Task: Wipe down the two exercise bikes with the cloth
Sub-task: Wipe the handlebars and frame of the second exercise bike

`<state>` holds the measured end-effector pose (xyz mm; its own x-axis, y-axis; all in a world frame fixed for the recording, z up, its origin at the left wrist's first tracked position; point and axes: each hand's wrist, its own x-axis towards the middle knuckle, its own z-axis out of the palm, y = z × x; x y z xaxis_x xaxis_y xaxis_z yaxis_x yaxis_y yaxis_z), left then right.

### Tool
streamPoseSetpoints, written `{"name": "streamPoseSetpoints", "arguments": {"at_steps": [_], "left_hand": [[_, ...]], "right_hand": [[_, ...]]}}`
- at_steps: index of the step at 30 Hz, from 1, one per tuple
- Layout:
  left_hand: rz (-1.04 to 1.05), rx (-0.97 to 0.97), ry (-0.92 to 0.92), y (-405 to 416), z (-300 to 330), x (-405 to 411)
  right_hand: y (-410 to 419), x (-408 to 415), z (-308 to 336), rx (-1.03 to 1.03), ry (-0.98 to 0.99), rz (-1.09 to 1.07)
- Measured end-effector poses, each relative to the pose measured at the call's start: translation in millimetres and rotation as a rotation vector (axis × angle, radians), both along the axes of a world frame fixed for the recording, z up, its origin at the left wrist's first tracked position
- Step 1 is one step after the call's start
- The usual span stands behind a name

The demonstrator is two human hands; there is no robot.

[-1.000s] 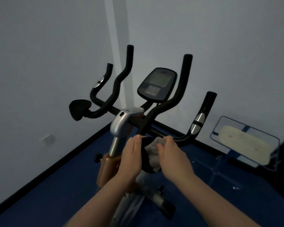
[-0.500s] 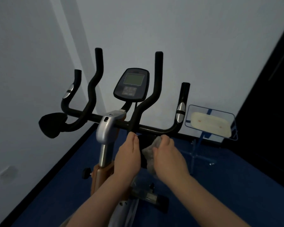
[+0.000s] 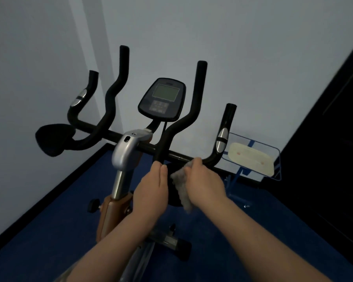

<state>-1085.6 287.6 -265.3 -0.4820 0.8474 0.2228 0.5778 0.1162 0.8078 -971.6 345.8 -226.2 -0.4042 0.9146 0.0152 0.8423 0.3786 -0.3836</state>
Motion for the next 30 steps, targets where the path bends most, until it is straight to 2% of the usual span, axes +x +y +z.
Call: {"name": "streamPoseSetpoints", "arguments": {"at_steps": [2,5,10,14,17,23,30], "left_hand": [[0.050,-0.002,-0.007,-0.4,1.2,4.2],[0.114,0.017,-0.065,-0.5,2.5,10.8],[0.182,0.119,-0.273,-13.8,-6.0,22.5],[0.253,0.186,-0.272,-18.1,-10.7,25.3],[0.377,0.221,-0.328,-18.6,-11.7,31.7],[0.500,0.266,-0.439,-5.4,-9.7,51.1],[0.555,0.189,-0.262,-18.2,1.6,49.7]], "right_hand": [[16.4,-11.0,4.8,0.004,-0.014,0.034],[31.0,-18.0,9.4,-0.051,0.065,0.175],[45.5,11.8,-5.5,-0.257,0.342,0.493],[63.5,-5.5,5.2,-0.288,0.281,0.707],[69.3,-15.4,10.8,-0.390,0.273,0.836],[75.3,-7.2,9.4,-0.487,0.328,0.929],[82.5,-20.4,20.5,-0.291,0.031,1.045]]}}
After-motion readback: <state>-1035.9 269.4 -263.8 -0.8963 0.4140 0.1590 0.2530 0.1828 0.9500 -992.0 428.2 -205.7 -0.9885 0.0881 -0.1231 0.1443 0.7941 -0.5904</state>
